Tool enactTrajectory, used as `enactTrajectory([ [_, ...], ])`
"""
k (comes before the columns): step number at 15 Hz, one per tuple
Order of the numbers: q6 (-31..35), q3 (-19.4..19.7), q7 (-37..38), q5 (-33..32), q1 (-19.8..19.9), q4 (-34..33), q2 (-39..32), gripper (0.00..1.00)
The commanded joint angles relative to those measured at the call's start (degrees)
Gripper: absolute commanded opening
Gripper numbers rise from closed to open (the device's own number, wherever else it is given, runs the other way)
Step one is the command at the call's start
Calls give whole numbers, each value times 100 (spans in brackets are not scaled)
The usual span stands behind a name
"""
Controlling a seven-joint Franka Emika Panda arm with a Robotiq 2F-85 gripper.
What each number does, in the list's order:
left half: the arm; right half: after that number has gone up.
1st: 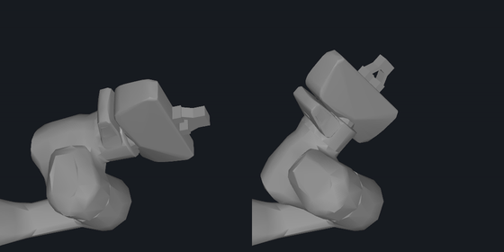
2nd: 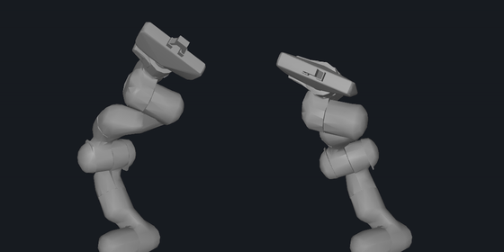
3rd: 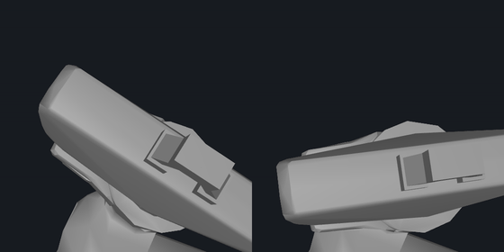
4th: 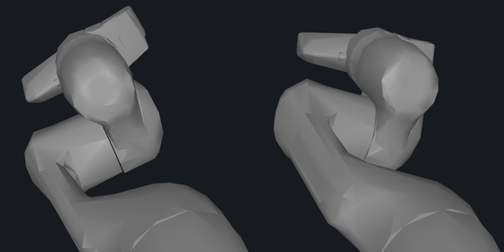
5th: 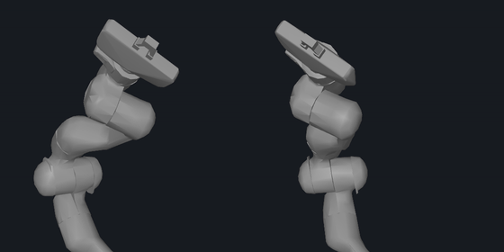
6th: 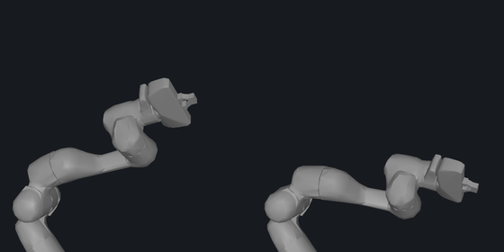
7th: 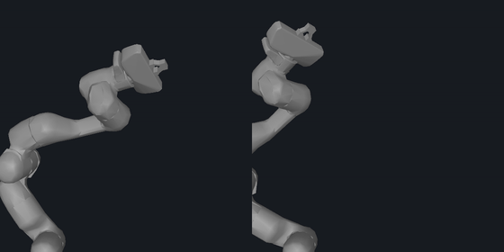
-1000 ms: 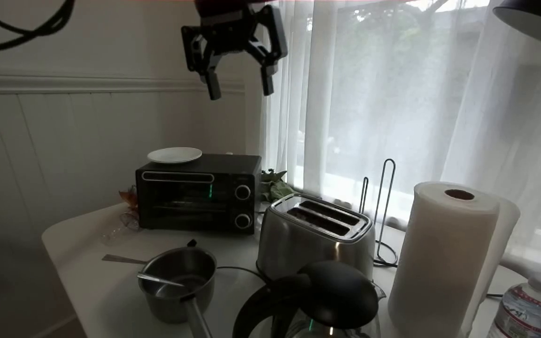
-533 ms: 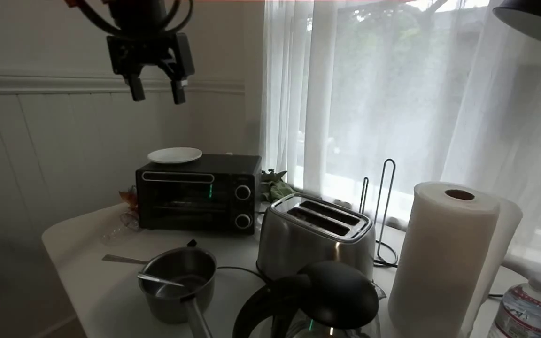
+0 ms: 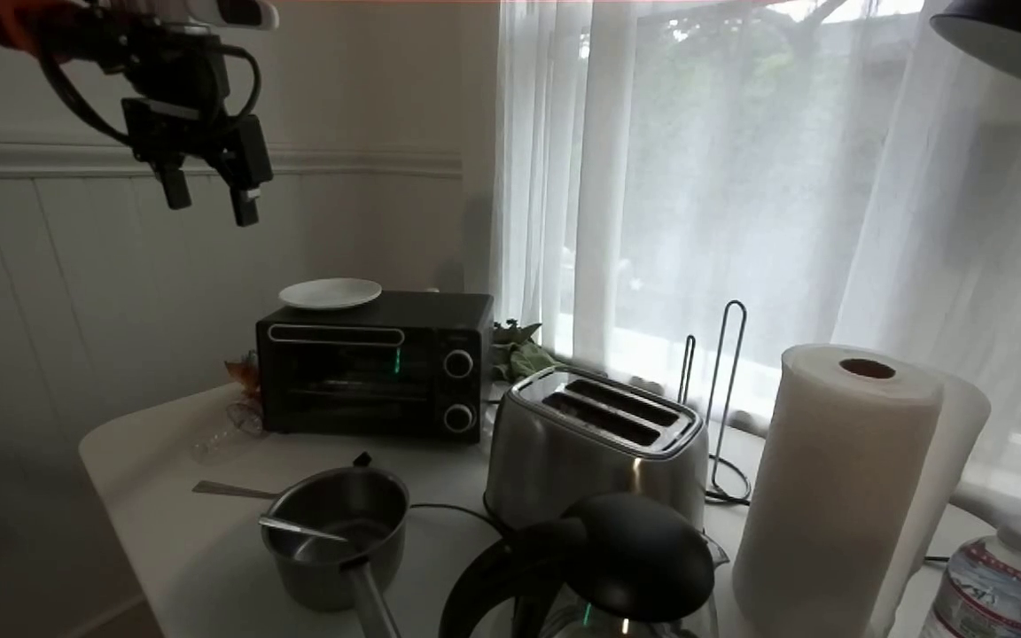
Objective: Pick up the clear wrap bottle file from the table and place it on top of the oven
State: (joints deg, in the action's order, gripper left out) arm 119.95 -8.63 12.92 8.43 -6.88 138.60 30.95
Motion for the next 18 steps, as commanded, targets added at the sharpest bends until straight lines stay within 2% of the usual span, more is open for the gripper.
enactTrajectory([
  [1, 59, -6, -23, 37, 7, 3, -32, 100],
  [7, 99, 20, -54, 53, 9, 15, -52, 100],
  [13, 777, -117, -43, 262, -173, 113, -684, 100],
  [18, 1541, -223, -43, 1019, -569, 486, -1191, 100],
])
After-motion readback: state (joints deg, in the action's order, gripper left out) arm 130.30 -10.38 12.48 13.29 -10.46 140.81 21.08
